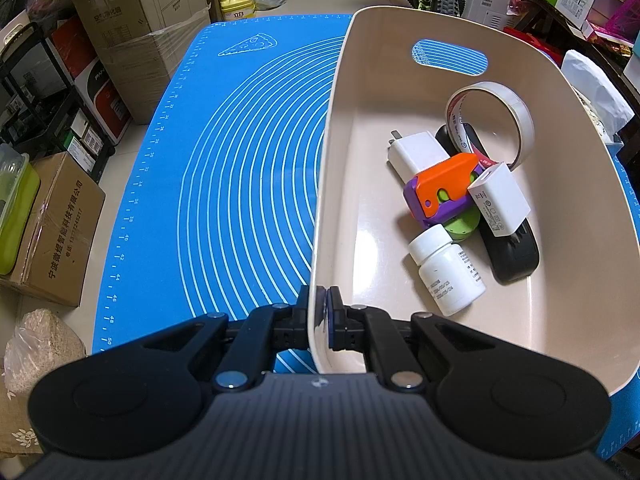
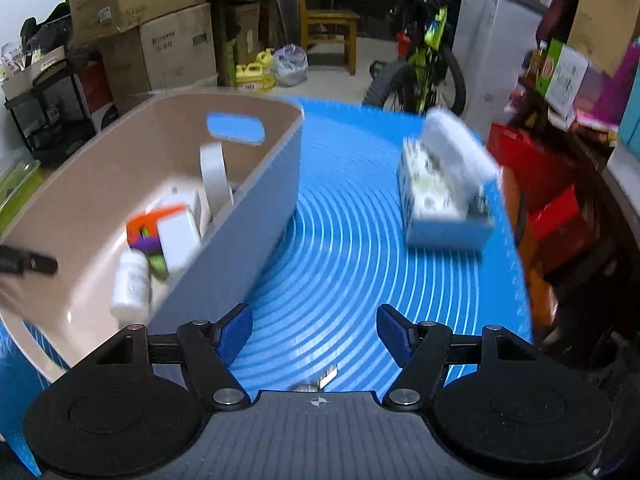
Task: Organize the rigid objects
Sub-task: 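Move the right tool to the key ring on the mat and grasp it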
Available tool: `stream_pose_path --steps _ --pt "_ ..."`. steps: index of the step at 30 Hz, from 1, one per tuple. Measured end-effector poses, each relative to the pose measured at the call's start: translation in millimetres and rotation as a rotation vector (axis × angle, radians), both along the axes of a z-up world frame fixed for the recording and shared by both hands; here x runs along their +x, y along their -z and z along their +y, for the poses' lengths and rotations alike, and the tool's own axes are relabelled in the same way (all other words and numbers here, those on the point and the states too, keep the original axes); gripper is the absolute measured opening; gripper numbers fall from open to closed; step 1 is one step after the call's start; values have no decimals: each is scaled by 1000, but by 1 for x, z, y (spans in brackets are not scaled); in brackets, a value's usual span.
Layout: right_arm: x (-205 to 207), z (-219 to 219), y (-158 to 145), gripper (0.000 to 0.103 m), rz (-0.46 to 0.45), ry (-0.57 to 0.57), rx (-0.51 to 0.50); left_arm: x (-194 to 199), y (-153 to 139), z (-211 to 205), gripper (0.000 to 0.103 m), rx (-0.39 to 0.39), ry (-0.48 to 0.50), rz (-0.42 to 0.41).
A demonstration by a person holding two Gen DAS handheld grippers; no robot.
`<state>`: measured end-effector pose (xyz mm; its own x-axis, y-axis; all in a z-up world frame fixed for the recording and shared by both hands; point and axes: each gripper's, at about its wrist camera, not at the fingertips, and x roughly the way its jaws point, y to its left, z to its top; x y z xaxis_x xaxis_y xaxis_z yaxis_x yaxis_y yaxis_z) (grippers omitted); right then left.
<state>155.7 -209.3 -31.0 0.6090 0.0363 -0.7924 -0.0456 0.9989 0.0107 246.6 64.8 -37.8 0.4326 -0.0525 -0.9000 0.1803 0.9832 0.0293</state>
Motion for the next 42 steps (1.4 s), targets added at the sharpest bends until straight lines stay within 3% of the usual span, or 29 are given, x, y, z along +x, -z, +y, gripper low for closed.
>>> stream_pose_path --steps 4,13,16,20,29,42 --pt "-8 -10 31 71 53 26 61 0 0 0 9 0 0 0" --pt "-15 -10 63 62 80 0 111 1 0 3 9 1 -1 -1" --pt "-17 -6 62 56 63 -4 109 1 0 3 9 2 0 -1" --pt "-20 -5 60 38 66 -9 117 1 0 3 9 2 0 -1" --pt "-28 4 44 33 35 -55 125 1 0 4 9 4 0 -2" --pt "-19 21 56 14 50 -98 74 1 0 3 10 2 -1 -1"
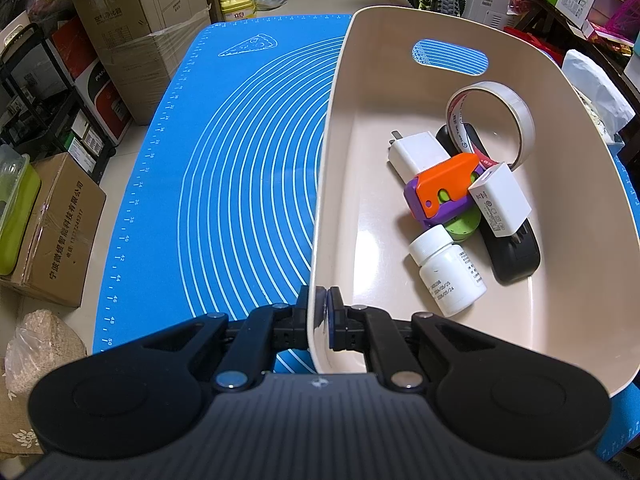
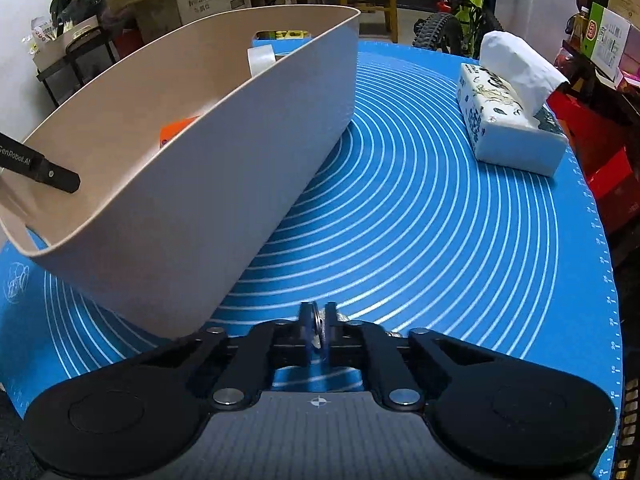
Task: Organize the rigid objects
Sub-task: 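Move the right tool to the key ring on the mat and grasp it, then carry the key ring into the bin and open the right tool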
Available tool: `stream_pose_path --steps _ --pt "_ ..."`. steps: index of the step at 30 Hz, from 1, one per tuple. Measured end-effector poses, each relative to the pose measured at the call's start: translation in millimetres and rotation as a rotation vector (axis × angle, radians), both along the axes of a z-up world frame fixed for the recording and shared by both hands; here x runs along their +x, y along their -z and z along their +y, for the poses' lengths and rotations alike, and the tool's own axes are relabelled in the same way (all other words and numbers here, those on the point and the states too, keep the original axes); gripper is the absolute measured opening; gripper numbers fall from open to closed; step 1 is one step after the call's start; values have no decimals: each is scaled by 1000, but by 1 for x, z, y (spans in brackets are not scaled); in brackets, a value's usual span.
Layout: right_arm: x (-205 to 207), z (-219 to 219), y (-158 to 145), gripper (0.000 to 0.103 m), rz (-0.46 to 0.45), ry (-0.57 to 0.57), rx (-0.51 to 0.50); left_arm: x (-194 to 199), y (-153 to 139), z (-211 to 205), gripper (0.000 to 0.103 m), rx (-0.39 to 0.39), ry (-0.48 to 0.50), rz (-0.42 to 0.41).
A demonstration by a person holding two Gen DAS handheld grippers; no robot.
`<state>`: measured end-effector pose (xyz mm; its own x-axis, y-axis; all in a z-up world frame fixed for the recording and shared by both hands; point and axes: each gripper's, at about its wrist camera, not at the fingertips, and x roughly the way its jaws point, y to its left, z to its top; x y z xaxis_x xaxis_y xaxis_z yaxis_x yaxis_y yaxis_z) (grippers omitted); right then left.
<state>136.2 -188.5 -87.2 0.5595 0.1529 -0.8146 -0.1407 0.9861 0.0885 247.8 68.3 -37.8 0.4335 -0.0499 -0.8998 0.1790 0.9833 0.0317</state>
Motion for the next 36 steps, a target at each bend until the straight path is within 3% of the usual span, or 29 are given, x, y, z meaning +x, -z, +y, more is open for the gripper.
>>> stream_pose_path --steps 6,23,30,36 --pt "-7 0 -16 13 -59 15 -31 0 0 0 10 0 1 -1" --pt "-8 -2 -110 13 -283 46 -56 0 0 0 10 -2 0 0" --pt "8 28 -146 13 -352 -47 -43 0 0 0 10 2 0 -1" --pt "32 72 -139 13 -299 -178 -43 0 0 1 10 0 0 -1"
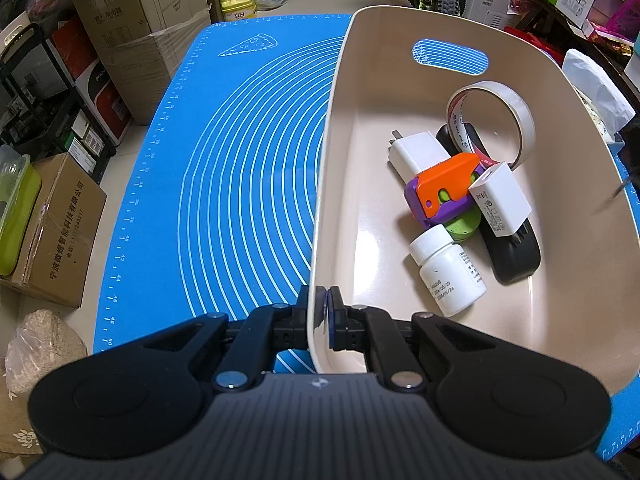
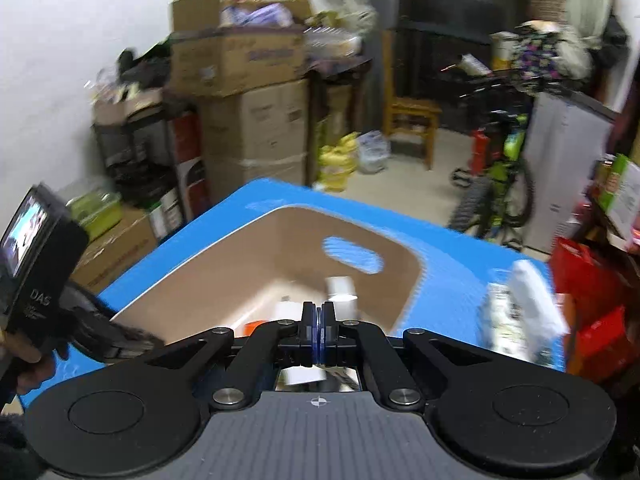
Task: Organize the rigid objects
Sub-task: 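Carry the key ring into the bin and open the right tool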
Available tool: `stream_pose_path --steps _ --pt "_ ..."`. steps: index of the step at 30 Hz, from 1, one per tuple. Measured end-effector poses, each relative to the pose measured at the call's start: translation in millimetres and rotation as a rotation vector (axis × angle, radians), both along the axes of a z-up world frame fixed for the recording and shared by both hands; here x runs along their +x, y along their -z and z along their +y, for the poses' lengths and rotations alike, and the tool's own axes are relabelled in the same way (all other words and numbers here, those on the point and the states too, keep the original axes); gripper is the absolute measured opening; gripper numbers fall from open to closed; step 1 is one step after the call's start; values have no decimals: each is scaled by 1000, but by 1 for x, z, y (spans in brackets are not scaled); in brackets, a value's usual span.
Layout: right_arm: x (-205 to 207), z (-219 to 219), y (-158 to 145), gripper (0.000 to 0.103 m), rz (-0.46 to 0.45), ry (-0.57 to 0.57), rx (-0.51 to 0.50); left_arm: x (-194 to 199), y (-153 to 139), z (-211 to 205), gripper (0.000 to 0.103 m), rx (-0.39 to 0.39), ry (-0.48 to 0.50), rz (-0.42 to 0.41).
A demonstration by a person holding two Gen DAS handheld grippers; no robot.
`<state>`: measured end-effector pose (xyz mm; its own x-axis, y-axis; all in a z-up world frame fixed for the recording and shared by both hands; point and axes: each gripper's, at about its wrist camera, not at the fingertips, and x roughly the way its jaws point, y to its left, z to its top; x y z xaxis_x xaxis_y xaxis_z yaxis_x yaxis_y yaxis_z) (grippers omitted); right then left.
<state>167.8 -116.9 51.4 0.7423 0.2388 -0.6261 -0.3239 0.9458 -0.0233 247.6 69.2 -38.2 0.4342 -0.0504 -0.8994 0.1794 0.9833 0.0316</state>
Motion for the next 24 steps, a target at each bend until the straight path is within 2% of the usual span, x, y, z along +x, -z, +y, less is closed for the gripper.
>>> stream_pose_path --steps 6,17,24 --pt "22 31 18 13 51 -58 -19 0 0 0 10 -2 0 0" --pt "55 64 74 13 278 -101 -125 1 0 0 9 -3 -1 1" --pt "68 74 85 13 341 -101 -171 1 0 0 9 -2 -1 0"
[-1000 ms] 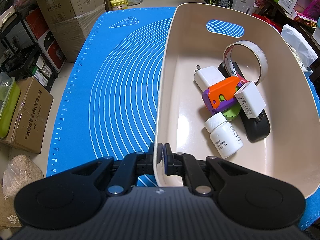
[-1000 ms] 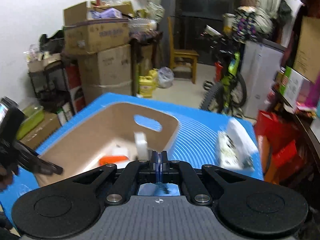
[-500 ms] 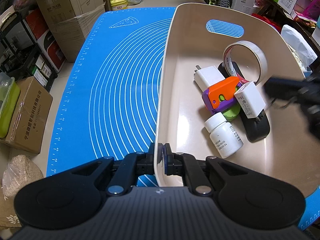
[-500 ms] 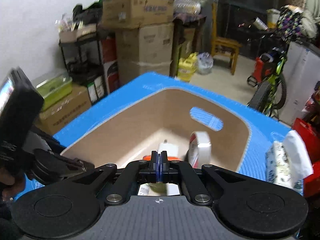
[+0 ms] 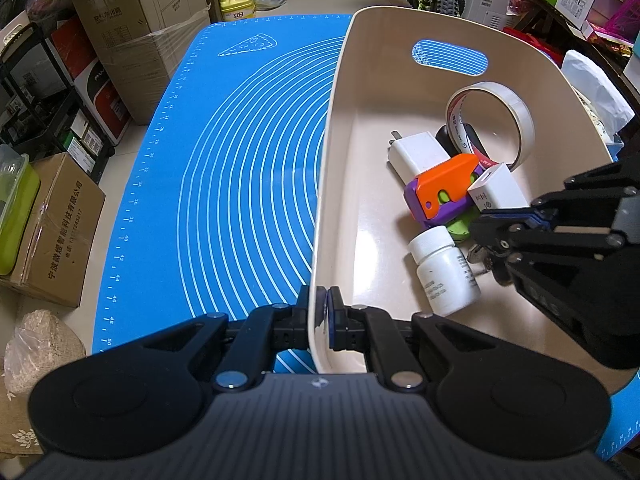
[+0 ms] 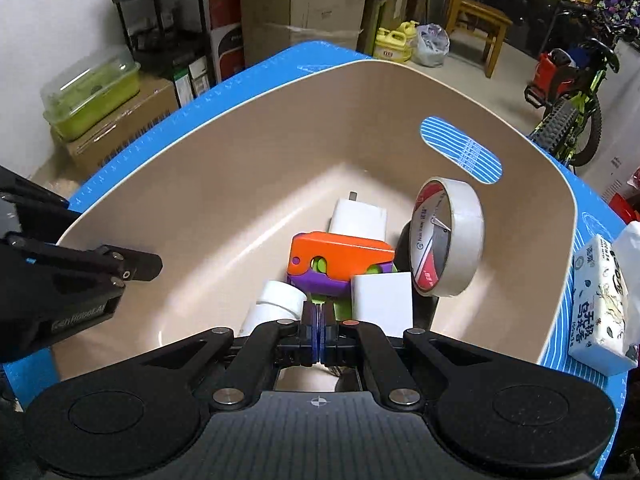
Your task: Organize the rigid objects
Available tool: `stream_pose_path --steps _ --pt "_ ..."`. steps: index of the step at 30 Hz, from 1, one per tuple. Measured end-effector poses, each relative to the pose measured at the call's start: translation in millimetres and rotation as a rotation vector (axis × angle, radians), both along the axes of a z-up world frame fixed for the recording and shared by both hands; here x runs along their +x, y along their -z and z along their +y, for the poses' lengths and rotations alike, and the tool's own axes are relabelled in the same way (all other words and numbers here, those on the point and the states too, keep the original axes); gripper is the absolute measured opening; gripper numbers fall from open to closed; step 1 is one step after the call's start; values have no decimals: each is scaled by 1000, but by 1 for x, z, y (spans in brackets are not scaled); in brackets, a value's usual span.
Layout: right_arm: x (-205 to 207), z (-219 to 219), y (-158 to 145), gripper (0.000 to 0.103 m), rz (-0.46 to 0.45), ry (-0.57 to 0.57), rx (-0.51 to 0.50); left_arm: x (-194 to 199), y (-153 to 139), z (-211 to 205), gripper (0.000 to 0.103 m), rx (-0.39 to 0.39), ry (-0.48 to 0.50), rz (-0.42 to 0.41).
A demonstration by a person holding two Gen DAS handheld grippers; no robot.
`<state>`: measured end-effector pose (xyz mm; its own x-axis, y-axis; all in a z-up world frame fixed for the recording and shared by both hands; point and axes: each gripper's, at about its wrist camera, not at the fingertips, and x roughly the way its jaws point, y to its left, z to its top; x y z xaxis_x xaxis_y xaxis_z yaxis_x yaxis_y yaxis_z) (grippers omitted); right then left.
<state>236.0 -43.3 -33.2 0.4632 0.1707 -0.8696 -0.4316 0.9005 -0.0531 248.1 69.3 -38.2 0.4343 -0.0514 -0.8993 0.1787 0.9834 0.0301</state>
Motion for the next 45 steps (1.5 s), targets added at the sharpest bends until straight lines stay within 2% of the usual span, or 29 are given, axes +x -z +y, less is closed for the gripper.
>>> stream_pose_path --steps 5,7,10,12,15,16,17,20,23,26,39,45 --pt "8 5 5 17 10 10 -13 0 0 -1 9 0 -3 -1" --pt "9 3 7 29 12 27 -7 0 0 -2 9 2 -4 -3" --pt "8 -2 3 39 -11 56 18 0 1 -2 11 5 -7 -7" --pt "5 -4 -2 54 -19 79 44 -1 0 -2 12 9 -10 -12" --pt "-2 -7 -11 67 -51 104 54 -3 -2 -1 16 13 -16 -27" --pt "-5 -9 -15 68 -62 109 61 -4 -4 -1 20 23 -20 -40" --pt "-9 -11 -18 71 -72 114 73 -5 -7 -1 31 34 -25 -53" --pt "-22 -19 -29 80 -102 146 98 -9 -15 -1 43 47 -38 -93" --pt "-35 -28 -39 87 -134 177 116 -16 -24 -1 54 40 -42 -122" --pt "-51 -37 -49 95 -163 204 129 -24 -33 -6 58 59 -34 -153" --pt "-124 -78 -81 98 -212 321 187 -83 -75 -35 66 104 51 -233" --pt "-162 -86 -94 99 -247 347 183 -118 -89 -41 67 85 42 -248"
